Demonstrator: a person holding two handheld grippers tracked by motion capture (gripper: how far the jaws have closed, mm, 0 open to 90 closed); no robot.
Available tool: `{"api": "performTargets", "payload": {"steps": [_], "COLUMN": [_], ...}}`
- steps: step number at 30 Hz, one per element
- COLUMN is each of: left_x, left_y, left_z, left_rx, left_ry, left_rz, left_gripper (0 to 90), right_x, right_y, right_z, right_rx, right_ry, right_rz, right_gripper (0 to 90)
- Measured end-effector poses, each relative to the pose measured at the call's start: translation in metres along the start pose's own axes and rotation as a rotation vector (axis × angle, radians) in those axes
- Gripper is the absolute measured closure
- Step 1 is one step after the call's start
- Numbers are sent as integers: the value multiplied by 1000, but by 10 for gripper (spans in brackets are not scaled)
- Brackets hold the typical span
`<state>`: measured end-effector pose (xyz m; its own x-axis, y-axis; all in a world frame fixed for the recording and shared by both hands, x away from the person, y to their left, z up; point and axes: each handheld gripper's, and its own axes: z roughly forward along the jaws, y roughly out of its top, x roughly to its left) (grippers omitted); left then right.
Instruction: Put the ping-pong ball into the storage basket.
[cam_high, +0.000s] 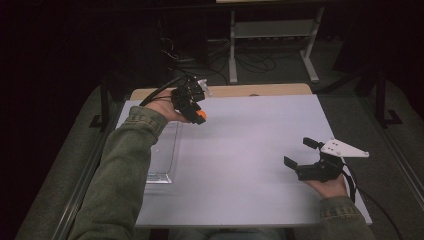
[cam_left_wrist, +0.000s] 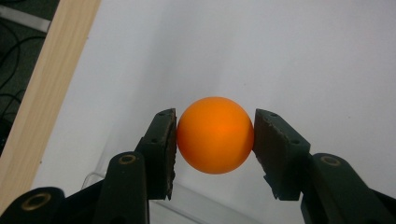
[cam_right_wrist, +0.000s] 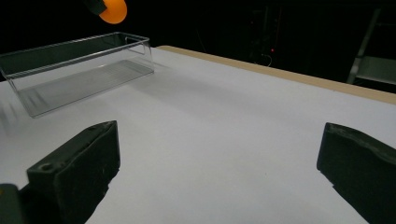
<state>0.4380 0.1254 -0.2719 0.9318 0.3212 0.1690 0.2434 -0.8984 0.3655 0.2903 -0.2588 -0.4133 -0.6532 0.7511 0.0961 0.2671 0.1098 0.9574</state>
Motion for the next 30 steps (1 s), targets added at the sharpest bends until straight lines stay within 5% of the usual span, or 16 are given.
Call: {"api": "performTargets", "payload": {"steps": [30], "left_x": [-10], "left_y": [-18], "left_z": [-51], "left_rx": [-40], "left_ry": [30], "left_rz": [14], "left_gripper": [506], "right_x": [0], "right_y": [0], "right_z": [0], "right_rx": [3], "right_ry": [-6], "right_rz": [1], "right_gripper": [0]}}
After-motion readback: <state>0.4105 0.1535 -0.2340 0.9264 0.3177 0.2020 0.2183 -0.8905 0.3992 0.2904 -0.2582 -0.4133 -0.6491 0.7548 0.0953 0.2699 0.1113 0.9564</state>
